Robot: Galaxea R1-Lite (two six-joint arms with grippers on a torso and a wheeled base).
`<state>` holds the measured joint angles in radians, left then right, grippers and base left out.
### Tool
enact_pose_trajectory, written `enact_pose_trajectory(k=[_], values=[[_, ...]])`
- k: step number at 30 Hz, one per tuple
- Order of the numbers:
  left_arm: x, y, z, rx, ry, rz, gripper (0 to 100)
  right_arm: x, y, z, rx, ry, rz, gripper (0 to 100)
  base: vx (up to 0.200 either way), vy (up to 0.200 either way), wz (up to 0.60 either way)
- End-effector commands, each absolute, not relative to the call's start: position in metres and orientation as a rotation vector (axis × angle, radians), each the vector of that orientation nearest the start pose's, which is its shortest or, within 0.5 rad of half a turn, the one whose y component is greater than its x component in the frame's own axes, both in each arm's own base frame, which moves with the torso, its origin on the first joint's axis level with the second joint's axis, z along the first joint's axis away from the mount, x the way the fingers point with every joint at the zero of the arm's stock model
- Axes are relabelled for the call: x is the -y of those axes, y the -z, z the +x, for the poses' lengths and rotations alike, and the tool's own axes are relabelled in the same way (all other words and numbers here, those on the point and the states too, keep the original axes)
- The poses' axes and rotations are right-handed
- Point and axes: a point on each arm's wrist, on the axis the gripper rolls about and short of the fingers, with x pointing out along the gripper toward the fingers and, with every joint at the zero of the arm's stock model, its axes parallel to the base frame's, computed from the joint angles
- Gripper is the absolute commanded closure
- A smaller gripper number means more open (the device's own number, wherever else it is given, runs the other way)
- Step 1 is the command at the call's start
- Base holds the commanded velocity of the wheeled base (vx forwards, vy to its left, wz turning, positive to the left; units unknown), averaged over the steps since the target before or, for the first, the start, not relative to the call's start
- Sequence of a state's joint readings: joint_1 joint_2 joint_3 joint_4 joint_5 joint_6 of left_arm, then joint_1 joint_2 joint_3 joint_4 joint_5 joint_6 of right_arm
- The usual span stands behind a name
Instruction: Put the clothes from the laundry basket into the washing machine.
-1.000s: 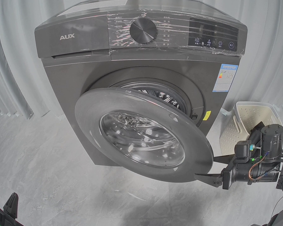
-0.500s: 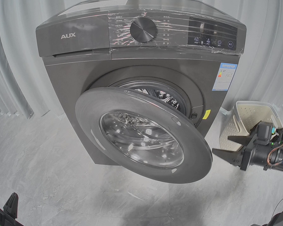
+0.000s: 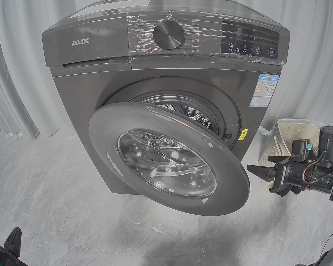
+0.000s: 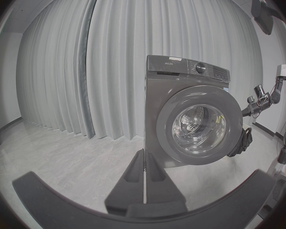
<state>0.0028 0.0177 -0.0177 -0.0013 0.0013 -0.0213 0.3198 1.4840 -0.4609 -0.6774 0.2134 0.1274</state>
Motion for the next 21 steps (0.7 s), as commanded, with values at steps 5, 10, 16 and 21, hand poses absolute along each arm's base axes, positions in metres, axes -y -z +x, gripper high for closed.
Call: enact_pose_trajectory(k=[5,10,16,21], values=[[0.000,-0.076,-0.023,0.003,-0.005,-0.021,100,-0.089,-0.129,0.212,-0.487,-0.547,0.083,0,0.000,0.000,0.00],[0.000,-0.076,-0.023,0.003,-0.005,-0.021,100,-0.092,-0.130,0.199,-0.481,-0.590,0.074,0,0.000,0.000,0.00],[0.000,-0.076,-0.023,0.003,-0.005,-0.021,100,-0.092,-0.132,0.203,-0.470,-0.578,0.079,0,0.000,0.000,0.00],[0.000,-0.076,-0.023,0.003,-0.005,-0.021,100,-0.099,-0.121,0.216,-0.512,-0.542,0.072,0,-0.120,0.000,0.00]])
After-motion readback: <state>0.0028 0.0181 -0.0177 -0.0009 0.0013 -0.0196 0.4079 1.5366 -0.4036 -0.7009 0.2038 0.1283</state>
